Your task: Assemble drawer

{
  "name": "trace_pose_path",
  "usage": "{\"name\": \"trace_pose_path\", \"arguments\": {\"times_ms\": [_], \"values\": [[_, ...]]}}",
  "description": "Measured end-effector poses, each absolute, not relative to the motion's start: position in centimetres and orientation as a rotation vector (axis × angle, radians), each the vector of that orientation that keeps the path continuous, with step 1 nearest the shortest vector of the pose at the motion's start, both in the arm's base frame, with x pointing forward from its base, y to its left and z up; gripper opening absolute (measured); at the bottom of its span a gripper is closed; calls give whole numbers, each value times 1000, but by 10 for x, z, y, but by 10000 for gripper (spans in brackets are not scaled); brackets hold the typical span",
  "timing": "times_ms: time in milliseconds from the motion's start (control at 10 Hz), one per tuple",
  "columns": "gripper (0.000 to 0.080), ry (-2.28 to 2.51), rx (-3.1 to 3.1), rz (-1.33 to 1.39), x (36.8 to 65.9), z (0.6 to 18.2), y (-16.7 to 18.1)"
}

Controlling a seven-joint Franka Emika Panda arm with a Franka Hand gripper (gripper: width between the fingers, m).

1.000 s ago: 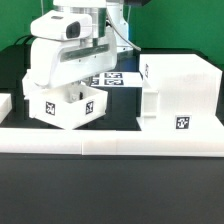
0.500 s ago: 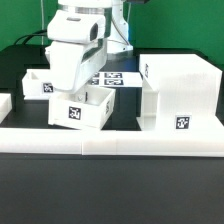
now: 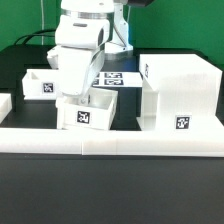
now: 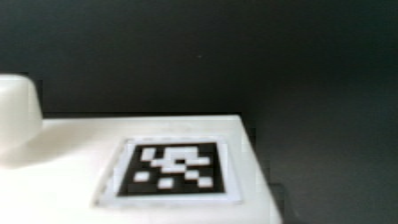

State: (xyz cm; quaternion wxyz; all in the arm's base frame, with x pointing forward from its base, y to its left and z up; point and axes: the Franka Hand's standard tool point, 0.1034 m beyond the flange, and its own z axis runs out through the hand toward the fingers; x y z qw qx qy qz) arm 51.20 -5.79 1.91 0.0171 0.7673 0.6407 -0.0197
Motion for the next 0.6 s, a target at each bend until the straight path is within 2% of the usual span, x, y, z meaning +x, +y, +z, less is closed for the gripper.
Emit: {"name": "trace_pose_path", "arguments": {"times_ms": [300, 600], "values": [[42, 2003, 2388, -59, 514, 17, -47], [42, 2002, 2394, -56, 511, 17, -65]]}}
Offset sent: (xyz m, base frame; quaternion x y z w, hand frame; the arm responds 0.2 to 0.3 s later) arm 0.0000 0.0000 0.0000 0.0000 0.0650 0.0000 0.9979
